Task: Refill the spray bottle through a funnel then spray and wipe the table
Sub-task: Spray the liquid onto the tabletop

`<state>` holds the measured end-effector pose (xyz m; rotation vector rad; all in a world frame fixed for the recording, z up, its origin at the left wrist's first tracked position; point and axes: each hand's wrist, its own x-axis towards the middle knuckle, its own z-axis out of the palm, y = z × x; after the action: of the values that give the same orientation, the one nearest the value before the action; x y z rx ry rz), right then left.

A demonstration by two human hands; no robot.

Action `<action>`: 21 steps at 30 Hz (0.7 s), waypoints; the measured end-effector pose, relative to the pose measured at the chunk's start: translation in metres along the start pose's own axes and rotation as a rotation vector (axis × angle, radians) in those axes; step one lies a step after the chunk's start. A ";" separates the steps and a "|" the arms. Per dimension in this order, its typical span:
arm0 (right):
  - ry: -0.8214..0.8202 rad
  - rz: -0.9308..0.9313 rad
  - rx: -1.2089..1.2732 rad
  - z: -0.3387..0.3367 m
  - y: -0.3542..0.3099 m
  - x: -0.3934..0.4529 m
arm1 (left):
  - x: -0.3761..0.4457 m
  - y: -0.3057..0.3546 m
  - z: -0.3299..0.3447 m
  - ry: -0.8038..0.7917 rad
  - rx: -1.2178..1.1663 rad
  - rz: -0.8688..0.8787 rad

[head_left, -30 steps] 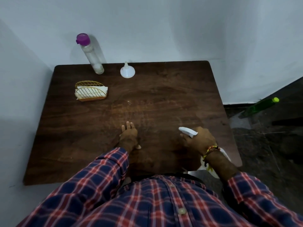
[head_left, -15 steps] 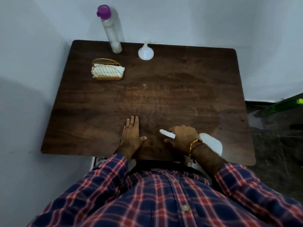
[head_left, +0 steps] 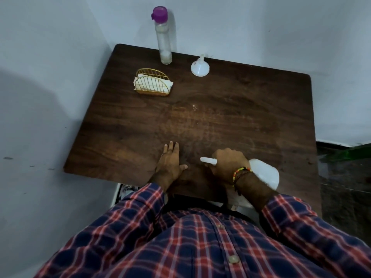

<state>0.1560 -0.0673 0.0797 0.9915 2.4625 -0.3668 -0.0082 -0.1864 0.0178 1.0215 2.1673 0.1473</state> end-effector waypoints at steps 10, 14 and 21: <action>0.163 0.511 0.269 0.006 0.103 -0.017 | 0.025 0.059 0.000 -0.075 0.077 0.125; 0.154 0.532 0.301 -0.006 0.125 -0.023 | 0.036 0.079 -0.005 -0.116 0.157 0.148; 0.404 0.554 0.460 -0.035 0.120 -0.009 | 0.048 0.078 -0.016 -0.144 0.261 0.054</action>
<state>0.2350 0.0261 0.1055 2.0503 2.3330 -0.6002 0.0099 -0.0958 0.0321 1.1982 2.0641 -0.1838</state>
